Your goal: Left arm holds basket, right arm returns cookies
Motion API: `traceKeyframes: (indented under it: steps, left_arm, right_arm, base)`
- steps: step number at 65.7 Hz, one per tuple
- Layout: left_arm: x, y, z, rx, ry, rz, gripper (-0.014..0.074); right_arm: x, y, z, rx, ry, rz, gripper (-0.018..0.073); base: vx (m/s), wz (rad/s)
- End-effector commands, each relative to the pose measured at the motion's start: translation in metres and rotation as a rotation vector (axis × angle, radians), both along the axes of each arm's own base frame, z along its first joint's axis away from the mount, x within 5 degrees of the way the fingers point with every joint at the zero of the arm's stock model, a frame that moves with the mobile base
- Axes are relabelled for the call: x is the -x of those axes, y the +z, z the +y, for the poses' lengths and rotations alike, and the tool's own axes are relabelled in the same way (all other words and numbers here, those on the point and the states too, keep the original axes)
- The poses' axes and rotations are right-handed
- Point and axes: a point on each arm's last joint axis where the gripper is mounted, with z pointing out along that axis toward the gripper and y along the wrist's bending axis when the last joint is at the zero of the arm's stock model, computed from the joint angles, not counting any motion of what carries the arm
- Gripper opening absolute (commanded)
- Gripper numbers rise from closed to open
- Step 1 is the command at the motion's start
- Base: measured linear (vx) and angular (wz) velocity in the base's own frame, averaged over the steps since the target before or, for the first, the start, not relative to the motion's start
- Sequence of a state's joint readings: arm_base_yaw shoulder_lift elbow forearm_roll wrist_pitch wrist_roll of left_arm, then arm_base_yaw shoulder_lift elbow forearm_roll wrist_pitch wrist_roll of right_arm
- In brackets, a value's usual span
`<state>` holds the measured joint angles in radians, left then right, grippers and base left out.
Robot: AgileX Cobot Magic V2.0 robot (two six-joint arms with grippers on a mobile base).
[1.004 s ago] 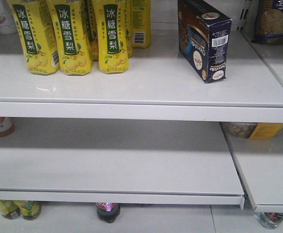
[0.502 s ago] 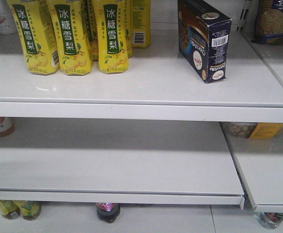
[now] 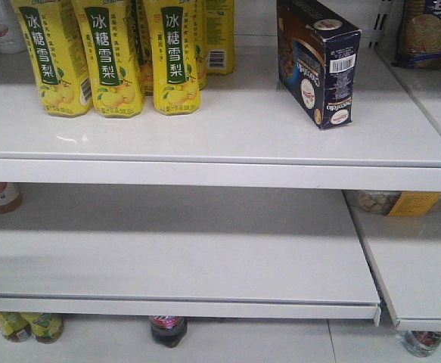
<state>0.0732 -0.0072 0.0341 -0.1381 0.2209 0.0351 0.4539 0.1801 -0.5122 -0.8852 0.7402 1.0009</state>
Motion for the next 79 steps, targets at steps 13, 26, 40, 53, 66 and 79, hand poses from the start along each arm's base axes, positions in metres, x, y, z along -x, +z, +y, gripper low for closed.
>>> traceKeyframes:
  steps: [13, 26, 40, 53, 66, 79]
  left_arm:
    - [0.0016, 0.02, 0.0012, -0.038, 0.013, -0.142, 0.0]
    - [0.0016, 0.02, 0.0012, -0.039, 0.013, -0.142, 0.0]
    - [0.0016, 0.02, 0.0012, -0.039, 0.013, -0.142, 0.0]
    - [0.0016, 0.02, 0.0012, -0.039, 0.013, -0.142, 0.0]
    - [0.0016, 0.02, 0.0012, -0.039, 0.013, -0.142, 0.0]
    - [0.0016, 0.02, 0.0012, -0.039, 0.013, -0.142, 0.0]
  right_arm:
    - [-0.0003, 0.0121, 0.0008, 0.038, 0.008, -0.06, -0.0011]
    - [-0.0003, 0.0121, 0.0008, 0.038, 0.008, -0.06, -0.0011]
    - [-0.0003, 0.0121, 0.0008, 0.038, 0.008, -0.06, -0.0011]
    - [-0.0003, 0.0121, 0.0008, 0.038, 0.008, -0.06, -0.0011]
    - [-0.0003, 0.0121, 0.0008, 0.038, 0.008, -0.06, -0.0011]
    - [-0.0002, 0.0146, -0.0005, 0.075, -0.005, -0.084, -0.0011]
  base:
    - [0.0, 0.0]
    - [0.0, 0.0]
    - [0.0, 0.0]
    - [0.0, 0.0]
    - [0.0, 0.0]
    - [0.0, 0.0]
